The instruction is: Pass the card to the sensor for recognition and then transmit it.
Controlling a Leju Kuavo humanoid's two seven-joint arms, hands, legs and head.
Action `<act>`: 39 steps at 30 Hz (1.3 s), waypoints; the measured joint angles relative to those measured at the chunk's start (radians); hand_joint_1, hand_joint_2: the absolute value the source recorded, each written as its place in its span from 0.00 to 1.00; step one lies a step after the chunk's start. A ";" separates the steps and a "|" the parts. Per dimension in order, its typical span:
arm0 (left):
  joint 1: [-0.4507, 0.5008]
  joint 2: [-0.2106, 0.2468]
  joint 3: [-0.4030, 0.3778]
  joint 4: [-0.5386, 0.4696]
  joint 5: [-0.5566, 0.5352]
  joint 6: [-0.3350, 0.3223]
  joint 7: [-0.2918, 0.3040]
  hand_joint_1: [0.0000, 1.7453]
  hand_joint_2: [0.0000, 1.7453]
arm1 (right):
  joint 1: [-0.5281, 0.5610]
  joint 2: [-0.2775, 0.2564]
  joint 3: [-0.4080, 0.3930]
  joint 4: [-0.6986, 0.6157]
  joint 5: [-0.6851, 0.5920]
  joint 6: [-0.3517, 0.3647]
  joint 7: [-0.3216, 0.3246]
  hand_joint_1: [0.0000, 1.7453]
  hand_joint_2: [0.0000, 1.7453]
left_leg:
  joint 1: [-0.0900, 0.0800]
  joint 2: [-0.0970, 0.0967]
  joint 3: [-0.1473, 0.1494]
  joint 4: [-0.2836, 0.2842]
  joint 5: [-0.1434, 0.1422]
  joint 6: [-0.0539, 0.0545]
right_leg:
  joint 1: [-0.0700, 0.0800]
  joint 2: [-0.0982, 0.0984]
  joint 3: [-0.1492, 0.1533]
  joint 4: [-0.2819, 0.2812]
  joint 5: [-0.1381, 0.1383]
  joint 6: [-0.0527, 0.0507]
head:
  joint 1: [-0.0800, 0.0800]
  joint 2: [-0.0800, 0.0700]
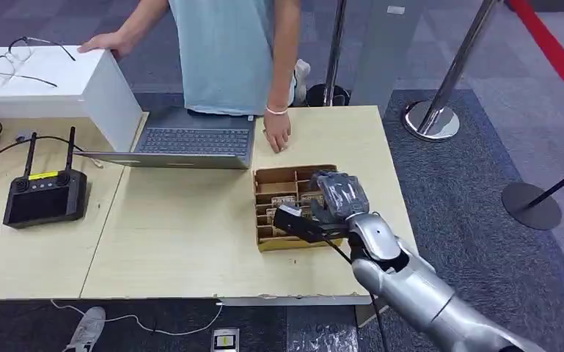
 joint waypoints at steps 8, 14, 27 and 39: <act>0.000 -0.001 0.000 0.000 0.000 0.000 0.003 0.00 1.00 | -0.001 0.027 0.021 0.026 -0.011 -0.007 -0.014 0.56 1.00 | 0.000 0.000 0.000 0.000 0.000 0.000 | 0.000 0.000 0.000 0.000 0.000 0.000 | 0.000 0.000; 0.000 -0.002 0.000 0.000 0.000 0.000 0.003 0.00 1.00 | 0.000 0.036 0.031 0.042 -0.011 -0.009 -0.016 0.58 1.00 | 0.000 0.000 0.000 0.000 0.000 0.000 | 0.000 0.000 0.000 0.000 0.000 0.000 | 0.000 0.000; 0.000 -0.002 0.000 0.000 -0.001 0.000 0.001 0.00 1.00 | 0.003 0.041 0.045 0.071 -0.015 -0.017 -0.016 0.59 1.00 | 0.000 0.000 0.000 0.000 0.000 0.000 | 0.000 0.000 0.000 0.000 0.000 0.000 | 0.000 0.000; 0.000 -0.002 0.000 0.000 0.000 0.000 0.004 0.00 1.00 | 0.012 0.040 0.048 0.072 -0.018 -0.019 -0.013 0.59 1.00 | 0.000 0.000 0.000 0.000 0.000 0.000 | 0.000 0.000 0.000 0.000 0.000 0.000 | 0.000 0.000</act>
